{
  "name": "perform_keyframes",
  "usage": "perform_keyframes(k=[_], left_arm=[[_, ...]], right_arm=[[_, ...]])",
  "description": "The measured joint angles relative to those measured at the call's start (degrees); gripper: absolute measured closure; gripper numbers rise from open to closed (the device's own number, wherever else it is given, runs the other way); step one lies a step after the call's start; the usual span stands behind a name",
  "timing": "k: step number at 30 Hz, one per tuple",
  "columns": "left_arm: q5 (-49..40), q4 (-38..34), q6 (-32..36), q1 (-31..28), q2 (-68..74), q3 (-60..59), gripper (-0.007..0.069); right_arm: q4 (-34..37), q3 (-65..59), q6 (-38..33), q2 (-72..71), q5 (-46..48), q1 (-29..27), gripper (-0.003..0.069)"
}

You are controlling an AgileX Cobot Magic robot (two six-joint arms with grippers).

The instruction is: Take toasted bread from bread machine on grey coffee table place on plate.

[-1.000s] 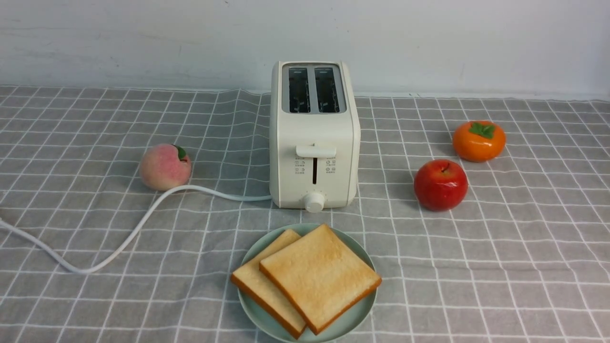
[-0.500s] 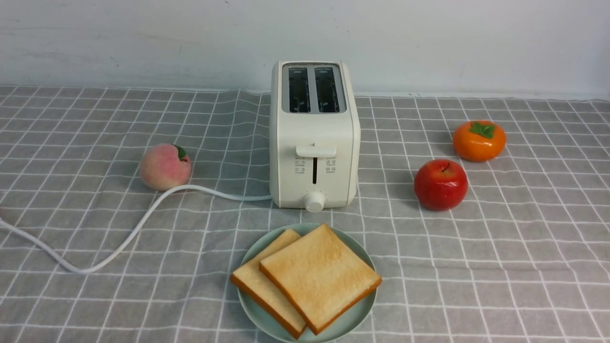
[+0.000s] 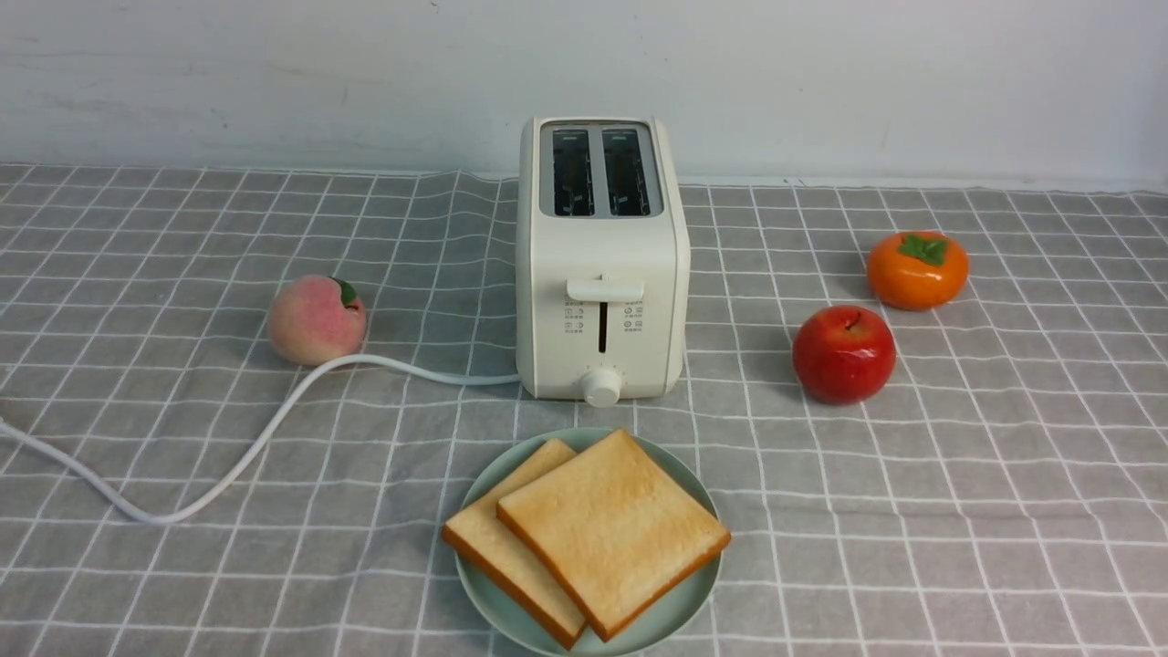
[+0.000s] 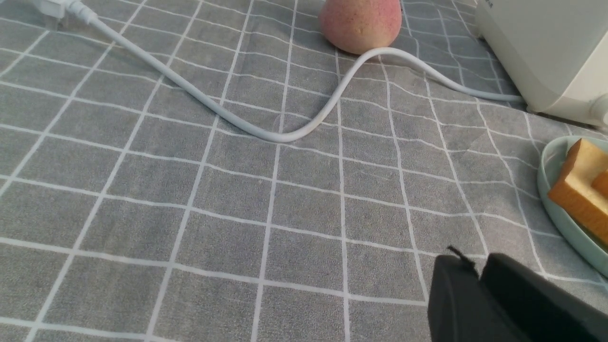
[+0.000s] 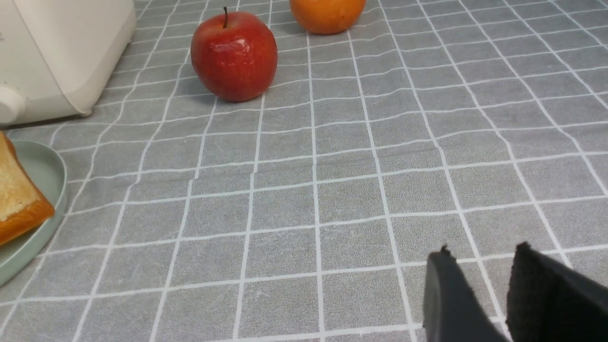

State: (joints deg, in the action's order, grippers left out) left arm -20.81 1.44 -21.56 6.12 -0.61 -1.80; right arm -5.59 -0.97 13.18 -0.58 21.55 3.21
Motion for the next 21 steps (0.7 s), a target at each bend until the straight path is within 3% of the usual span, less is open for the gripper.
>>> perform_keyframes(k=[21], left_arm=[[0.0,0.0,0.0,0.0,0.0,0.0,0.0543]], right_arm=[[0.0,0.0,-0.1,0.0,0.0,0.0,0.0421]])
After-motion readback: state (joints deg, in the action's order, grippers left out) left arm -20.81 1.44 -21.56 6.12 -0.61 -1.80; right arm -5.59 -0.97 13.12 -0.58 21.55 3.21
